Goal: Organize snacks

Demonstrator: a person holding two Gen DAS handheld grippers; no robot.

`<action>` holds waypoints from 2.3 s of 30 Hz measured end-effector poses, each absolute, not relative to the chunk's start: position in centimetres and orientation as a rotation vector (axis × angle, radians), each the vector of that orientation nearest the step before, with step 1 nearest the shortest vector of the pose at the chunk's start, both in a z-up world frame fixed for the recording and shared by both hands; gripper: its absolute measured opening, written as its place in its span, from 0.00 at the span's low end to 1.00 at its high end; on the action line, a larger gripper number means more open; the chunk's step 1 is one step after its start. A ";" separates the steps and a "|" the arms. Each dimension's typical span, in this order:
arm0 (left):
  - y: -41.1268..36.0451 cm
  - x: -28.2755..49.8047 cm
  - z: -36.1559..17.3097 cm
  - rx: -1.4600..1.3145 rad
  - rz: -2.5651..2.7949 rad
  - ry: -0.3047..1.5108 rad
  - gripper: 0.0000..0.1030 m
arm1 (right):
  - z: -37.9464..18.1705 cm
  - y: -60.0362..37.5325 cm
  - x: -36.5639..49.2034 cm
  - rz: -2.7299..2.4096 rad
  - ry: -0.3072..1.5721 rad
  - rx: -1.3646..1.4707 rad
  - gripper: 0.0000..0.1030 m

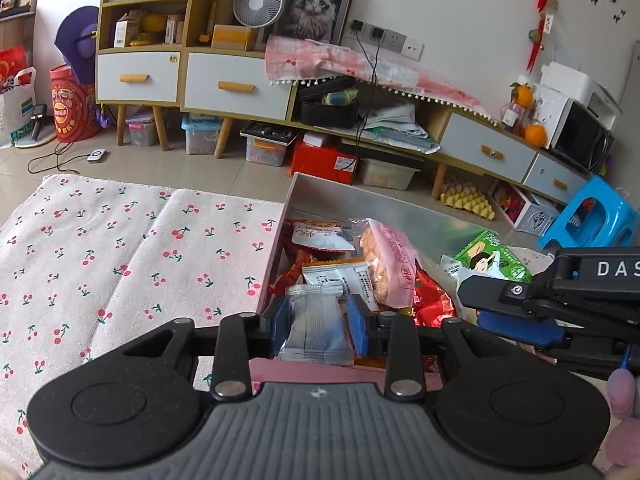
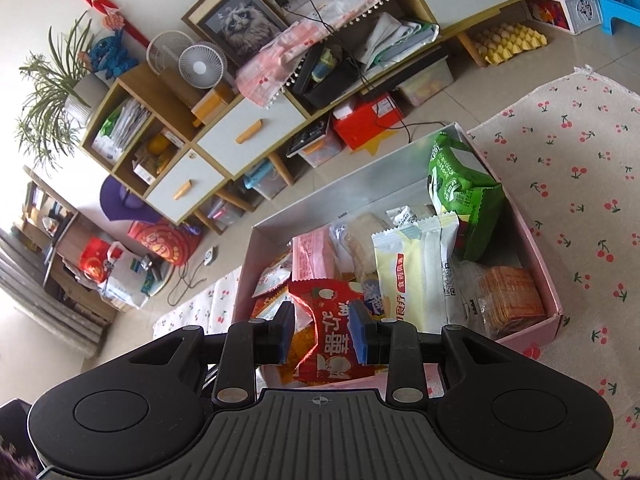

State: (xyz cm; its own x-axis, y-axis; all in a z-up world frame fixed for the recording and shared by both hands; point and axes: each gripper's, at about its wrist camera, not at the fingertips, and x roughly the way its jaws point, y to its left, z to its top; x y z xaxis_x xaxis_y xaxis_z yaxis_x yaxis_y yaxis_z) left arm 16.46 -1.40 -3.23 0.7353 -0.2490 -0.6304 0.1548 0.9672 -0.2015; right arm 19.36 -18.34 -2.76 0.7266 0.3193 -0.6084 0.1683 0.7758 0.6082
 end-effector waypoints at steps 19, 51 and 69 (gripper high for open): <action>-2.4 13.3 -1.0 -0.051 -0.256 0.786 0.78 | 1.0 -21.1 15.5 0.108 0.762 0.584 0.75; -2.9 4.9 0.0 0.067 -0.094 0.953 1.00 | 1.4 -18.2 5.9 0.016 0.963 0.241 0.88; -3.3 4.5 -0.3 0.093 -0.089 0.980 1.00 | -0.2 -17.7 6.4 -0.003 1.021 0.238 0.88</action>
State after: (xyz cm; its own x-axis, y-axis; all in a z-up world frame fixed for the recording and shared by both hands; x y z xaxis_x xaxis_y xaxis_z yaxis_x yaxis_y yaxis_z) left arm 4.50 -3.29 -0.29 0.5542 -0.0327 -0.8317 0.1169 0.9924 0.0389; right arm 6.42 -17.69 -0.21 0.5246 0.1086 -0.8444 0.1132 0.9741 0.1955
